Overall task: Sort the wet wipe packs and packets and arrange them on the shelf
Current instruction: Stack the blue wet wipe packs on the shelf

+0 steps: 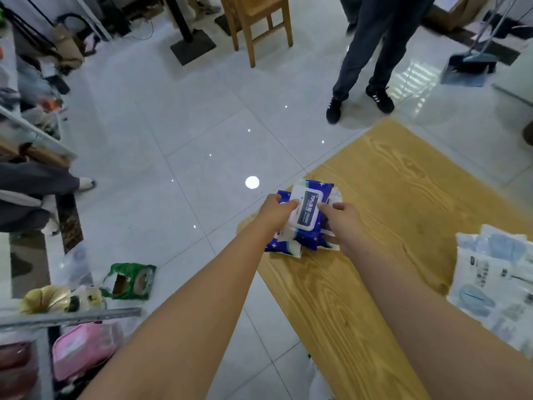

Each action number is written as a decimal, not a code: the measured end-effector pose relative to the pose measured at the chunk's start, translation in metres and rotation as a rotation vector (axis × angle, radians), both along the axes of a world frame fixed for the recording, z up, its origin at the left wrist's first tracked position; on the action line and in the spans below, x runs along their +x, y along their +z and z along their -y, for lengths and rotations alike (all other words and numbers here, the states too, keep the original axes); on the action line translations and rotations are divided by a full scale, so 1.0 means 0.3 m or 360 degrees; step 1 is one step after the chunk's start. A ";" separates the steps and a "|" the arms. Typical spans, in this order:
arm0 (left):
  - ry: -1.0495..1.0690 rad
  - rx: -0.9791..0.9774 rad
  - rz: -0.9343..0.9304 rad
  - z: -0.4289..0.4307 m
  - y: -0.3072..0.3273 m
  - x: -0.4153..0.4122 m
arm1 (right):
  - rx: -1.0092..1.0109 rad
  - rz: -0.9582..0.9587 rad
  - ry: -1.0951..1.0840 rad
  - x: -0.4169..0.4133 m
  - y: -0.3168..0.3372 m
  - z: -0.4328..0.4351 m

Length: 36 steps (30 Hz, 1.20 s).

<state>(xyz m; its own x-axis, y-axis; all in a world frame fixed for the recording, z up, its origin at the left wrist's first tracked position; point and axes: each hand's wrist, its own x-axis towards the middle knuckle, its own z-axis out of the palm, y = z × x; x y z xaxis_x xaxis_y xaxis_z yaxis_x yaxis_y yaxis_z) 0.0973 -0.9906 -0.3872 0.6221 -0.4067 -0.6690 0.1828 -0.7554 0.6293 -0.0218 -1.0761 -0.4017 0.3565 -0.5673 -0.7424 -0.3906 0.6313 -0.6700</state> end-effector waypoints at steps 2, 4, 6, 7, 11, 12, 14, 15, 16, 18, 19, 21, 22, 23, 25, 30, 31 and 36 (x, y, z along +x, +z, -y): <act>-0.0125 0.0067 -0.0058 0.018 -0.037 0.010 | 0.0031 -0.0005 0.0012 0.016 -0.029 0.008; -0.0213 0.0100 -0.0069 0.032 -0.065 0.022 | 0.0024 0.0005 0.0038 0.031 -0.049 0.018; -0.0204 0.0061 -0.0185 0.039 -0.074 0.028 | -0.0010 0.0009 0.0077 0.040 -0.053 0.025; -0.0163 0.0039 -0.0319 0.046 -0.080 0.030 | -0.0018 -0.0003 0.0081 0.041 -0.062 0.034; -0.0020 -0.0038 -0.0446 0.055 -0.119 0.007 | -0.0312 -0.0180 -0.0003 0.017 -0.109 0.068; 0.0016 -0.0072 -0.0436 0.055 -0.126 0.005 | -0.0459 -0.0279 -0.0036 0.007 -0.121 0.078; 0.0101 -0.0146 -0.0458 0.052 -0.141 0.007 | -0.0532 -0.0415 -0.0092 -0.010 -0.149 0.101; 0.0146 -0.0170 -0.0471 0.048 -0.147 0.010 | -0.0436 -0.0428 -0.0048 -0.012 -0.167 0.109; 0.0197 -0.0177 -0.0493 0.044 -0.151 0.012 | -0.0294 -0.0420 0.0044 -0.009 -0.182 0.112; 0.0280 -0.0185 -0.0532 0.035 -0.152 0.012 | -0.0043 -0.0404 0.0211 0.001 -0.216 0.122; 0.0294 -0.0195 -0.0543 0.031 -0.152 0.010 | 0.0014 -0.0400 0.0233 0.006 -0.223 0.131; 0.0303 -0.0227 -0.0580 0.025 -0.158 0.005 | 0.0069 -0.0377 0.0258 0.020 -0.229 0.151; 0.0306 -0.0247 -0.0602 0.021 -0.160 0.004 | 0.0096 -0.0353 0.0274 0.024 -0.228 0.161; 0.0311 -0.0267 -0.0621 0.018 -0.165 0.003 | 0.0130 -0.0330 0.0284 0.026 -0.233 0.171; 0.0312 -0.0282 -0.0637 0.013 -0.167 0.004 | 0.0169 -0.0300 0.0295 0.025 -0.242 0.181; 0.0290 -0.0285 -0.0592 -0.002 -0.158 -0.005 | 0.0118 -0.0226 0.0164 0.013 -0.239 0.152; 0.0291 -0.0303 -0.0596 -0.011 -0.153 -0.008 | 0.0071 -0.0197 0.0149 0.010 -0.233 0.147; 0.0360 -0.0501 -0.0669 -0.089 -0.072 0.000 | -0.0166 0.0025 0.0229 -0.018 -0.106 0.185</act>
<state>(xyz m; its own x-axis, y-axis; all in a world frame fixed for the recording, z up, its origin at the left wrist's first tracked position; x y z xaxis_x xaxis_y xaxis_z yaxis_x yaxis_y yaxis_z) 0.0974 -0.9640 -0.4087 0.4234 -0.5141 -0.7459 0.6014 -0.4563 0.6558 -0.0273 -1.1315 -0.4335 0.4507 -0.5832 -0.6758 -0.4605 0.4966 -0.7357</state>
